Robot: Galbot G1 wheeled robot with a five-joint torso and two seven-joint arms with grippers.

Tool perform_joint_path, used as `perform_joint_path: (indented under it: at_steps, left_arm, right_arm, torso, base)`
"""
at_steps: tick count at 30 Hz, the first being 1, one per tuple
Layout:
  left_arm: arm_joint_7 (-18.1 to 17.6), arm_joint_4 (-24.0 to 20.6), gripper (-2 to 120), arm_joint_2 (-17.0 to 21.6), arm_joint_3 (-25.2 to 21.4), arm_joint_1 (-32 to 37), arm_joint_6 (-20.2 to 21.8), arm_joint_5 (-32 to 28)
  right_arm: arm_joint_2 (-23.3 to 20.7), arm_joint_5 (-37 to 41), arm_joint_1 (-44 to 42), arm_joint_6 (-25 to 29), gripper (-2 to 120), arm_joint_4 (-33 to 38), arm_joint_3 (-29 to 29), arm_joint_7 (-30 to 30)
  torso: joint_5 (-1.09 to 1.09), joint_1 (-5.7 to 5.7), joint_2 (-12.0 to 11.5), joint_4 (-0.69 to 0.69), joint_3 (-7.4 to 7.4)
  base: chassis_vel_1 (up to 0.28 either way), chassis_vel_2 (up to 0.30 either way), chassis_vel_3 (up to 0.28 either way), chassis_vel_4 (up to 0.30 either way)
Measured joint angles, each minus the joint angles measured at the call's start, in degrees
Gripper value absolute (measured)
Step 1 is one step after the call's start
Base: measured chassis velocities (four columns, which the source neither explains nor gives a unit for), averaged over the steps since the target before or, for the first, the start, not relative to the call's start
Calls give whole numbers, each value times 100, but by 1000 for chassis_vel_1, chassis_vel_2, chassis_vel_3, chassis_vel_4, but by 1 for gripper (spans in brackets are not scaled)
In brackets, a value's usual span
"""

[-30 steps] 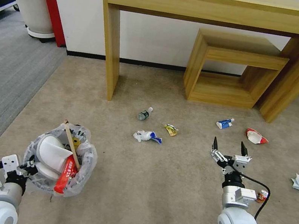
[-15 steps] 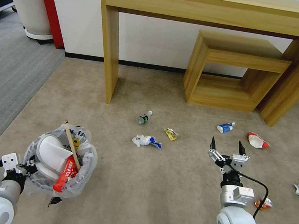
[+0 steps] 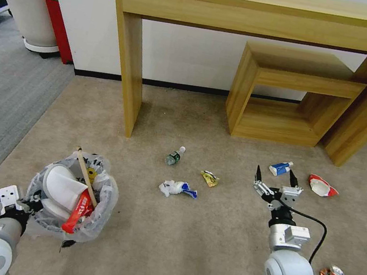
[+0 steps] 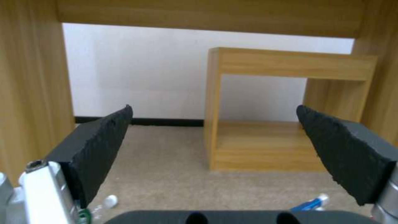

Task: Pick up the trash bin and place the garbage on the floor into it.

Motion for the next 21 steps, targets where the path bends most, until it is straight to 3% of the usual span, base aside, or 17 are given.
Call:
perform_joint_path:
  at_steps: [8,21]
  left_arm:
    - [17,-110,0,25,-105,138,-4,-63]
    - [36,-207,0,-53,-27,164,-12,70]
  right_arm:
    - [186,-126,-35,6,100,-7,-86,6]
    - [-160,-62,-128,-46,100,124,156,-10]
  torso:
    - [1,0,0,-1,-1]
    - [1,0,0,-1,0]
  base:
    - [0,0,0,0]
    - [0,0,0,0]
